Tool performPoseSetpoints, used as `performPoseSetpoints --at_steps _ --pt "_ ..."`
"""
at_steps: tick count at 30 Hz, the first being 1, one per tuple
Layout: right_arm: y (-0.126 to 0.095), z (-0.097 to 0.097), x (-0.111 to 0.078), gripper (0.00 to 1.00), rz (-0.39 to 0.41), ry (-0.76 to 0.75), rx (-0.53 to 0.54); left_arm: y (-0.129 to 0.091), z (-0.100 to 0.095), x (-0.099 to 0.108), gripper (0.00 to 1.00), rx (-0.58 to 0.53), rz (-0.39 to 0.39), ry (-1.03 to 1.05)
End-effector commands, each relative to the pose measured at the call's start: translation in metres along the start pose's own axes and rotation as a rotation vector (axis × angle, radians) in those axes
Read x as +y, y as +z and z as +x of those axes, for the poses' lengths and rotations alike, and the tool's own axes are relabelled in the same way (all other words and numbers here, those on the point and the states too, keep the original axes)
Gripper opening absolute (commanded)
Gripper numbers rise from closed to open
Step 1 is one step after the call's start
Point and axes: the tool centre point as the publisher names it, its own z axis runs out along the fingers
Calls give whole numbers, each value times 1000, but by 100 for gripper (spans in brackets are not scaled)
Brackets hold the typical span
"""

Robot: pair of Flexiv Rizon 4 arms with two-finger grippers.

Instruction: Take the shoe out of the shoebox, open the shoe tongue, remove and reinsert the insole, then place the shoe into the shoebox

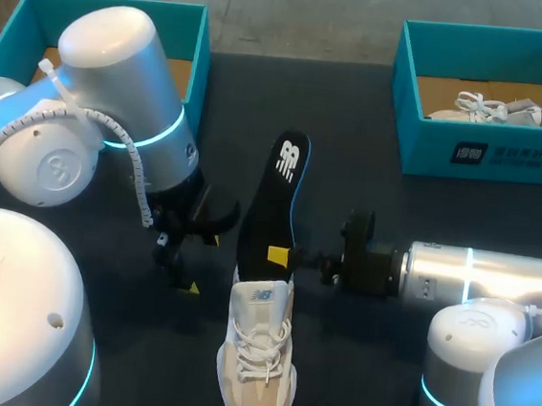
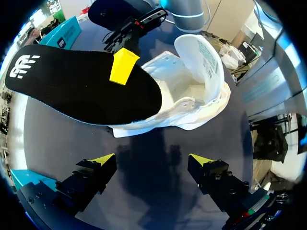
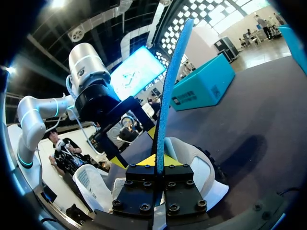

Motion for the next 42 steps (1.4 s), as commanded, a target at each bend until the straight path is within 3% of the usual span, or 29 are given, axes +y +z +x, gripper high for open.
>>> performPoseSetpoints --at_steps 1,25,42 --pt "0 0 0 0 8 1 1 0 0 0 100 0 -3 0" --pt "-4 -1 -12 0 -49 -38 103 0 0 0 100 0 -3 0" --pt "4 7 -26 0 17 -13 150 0 0 0 100 0 -3 0"
